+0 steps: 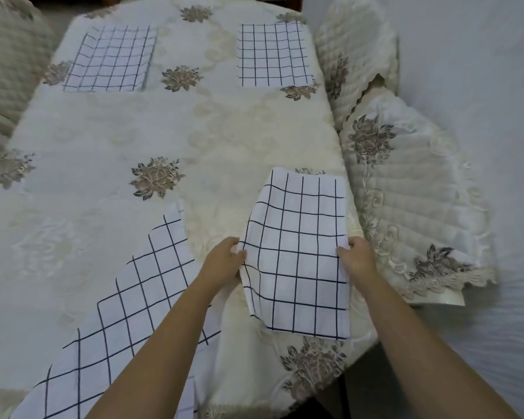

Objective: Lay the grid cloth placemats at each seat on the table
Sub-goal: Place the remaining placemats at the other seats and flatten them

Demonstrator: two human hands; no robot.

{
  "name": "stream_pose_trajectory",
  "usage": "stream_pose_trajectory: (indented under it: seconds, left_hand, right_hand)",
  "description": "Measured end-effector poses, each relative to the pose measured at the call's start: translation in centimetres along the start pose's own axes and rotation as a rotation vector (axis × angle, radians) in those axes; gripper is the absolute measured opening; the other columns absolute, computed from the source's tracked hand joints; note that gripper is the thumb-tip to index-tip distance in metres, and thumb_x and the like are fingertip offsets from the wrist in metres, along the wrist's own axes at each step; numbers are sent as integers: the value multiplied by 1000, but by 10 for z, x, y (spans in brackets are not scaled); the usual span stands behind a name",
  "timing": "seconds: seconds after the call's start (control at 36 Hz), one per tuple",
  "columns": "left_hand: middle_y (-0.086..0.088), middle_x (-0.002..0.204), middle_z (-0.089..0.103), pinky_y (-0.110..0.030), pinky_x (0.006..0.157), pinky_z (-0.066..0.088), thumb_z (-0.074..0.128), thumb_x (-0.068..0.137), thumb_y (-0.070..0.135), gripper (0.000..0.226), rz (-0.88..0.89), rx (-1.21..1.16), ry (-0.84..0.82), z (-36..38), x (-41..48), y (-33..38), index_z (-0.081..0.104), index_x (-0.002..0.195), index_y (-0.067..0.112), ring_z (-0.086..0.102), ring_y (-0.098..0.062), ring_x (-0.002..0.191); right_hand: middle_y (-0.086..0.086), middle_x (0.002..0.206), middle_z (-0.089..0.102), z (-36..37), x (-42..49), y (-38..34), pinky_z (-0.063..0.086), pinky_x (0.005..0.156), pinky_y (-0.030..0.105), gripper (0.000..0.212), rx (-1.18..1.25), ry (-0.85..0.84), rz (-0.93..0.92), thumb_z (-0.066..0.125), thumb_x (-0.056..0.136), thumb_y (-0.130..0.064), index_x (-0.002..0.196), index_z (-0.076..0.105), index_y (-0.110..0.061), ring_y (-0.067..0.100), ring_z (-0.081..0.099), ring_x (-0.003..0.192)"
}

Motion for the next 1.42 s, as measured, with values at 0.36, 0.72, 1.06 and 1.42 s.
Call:
stream_pose_trajectory:
  seconds: [0.36,0.72,1.06,1.42]
  left_hand:
    - [6,46,28,-13,44,28,42,96,9,54,377,76,155,-10,-27,36,31,136,44,31,-8,39]
    - [-12,71,53,-31,65,42,39,97,19,59,-25,228,83,-4,-12,-24,11,149,25,53,-25,70]
    - [1,63,42,-25,50,33,39,95,17,64,-27,422,90,-1,-9,-20,5,149,16,47,-17,64]
    - [3,67,43,-28,63,37,40,97,23,59,76,565,60,2,-6,-22,11,149,17,49,-18,72]
  right_hand:
    - [9,94,57,2,9,-29,39,68,27,23,159,34,-141,43,92,-8,110,57,-5,21,51,80]
    - [9,92,48,18,7,-11,29,48,23,29,-23,-67,-47,43,91,-4,118,50,2,12,40,62]
    - [19,112,57,14,0,-20,33,68,24,32,-133,-27,-107,43,94,-6,125,46,0,19,44,84]
    - [12,88,53,13,0,-16,36,67,28,33,-145,43,-113,47,90,-8,122,48,1,24,49,77]
Point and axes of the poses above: each hand's wrist, its own x-axis towards the middle knuckle, its own z-axis out of the palm, y = z × x, the point moved 7 cm from there along x, towards the middle knuckle
